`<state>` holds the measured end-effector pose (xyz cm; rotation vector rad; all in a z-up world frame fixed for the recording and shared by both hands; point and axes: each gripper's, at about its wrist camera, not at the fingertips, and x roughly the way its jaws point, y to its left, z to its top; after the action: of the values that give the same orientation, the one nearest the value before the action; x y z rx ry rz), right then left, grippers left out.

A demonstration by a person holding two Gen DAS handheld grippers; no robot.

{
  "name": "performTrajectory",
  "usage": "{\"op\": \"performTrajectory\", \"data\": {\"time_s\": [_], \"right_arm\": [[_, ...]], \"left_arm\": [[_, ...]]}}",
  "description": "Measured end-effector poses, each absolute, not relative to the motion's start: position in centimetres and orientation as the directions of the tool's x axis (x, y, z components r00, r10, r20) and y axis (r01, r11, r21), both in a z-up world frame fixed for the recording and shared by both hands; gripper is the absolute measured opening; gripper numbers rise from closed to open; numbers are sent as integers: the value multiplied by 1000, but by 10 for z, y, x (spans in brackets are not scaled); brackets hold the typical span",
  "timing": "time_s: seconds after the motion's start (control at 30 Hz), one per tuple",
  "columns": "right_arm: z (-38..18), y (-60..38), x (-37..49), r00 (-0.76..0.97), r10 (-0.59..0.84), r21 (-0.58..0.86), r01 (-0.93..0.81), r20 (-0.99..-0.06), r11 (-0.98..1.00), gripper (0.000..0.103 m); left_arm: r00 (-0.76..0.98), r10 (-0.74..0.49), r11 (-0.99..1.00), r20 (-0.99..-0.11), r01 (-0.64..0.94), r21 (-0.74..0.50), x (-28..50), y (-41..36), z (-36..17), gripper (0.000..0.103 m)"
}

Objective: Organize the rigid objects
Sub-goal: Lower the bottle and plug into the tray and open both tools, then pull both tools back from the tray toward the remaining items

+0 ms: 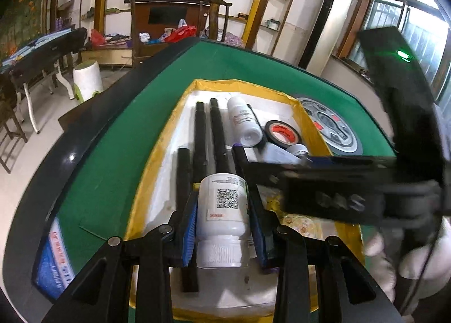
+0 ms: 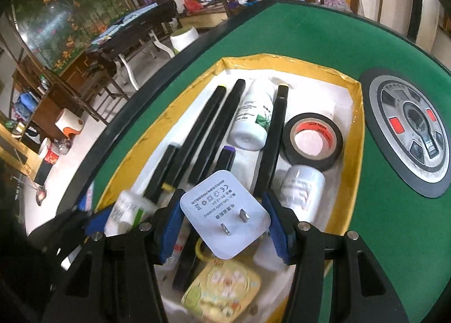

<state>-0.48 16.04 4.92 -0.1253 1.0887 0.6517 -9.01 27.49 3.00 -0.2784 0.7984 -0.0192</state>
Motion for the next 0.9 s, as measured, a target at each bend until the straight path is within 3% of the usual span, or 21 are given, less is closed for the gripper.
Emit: {"op": "performTrajectory", "data": {"time_s": [0.37,0.43,0.47,0.73,0.83,0.9], "right_arm": [[44,174,25,321,354,152,-515,-879,844,55],[42,175,26,318,348,146,-518,-882,843,55],[42,177,25,319,340,136,-522,-885,842,55],[50,175,20,352,353,135,-516,-867,846,57],[62,168,13,376,383,159,-508,-844,847,62],[71,163,7,395,402,165,-512,-826,843,62]], "left_arm": [[680,-145,967,-719,-56,-249,-91,255,24,37],[674,-151,959,-723,-78,-272,-89,261,21,45],[672,-143,955,-727,-98,-278,-88,265,20,54],[674,-143,953,-725,-103,-284,-90,264,22,54],[682,-165,942,-713,-105,-318,-96,268,27,60],[687,-169,938,-707,-108,-329,-100,268,31,69]]}}
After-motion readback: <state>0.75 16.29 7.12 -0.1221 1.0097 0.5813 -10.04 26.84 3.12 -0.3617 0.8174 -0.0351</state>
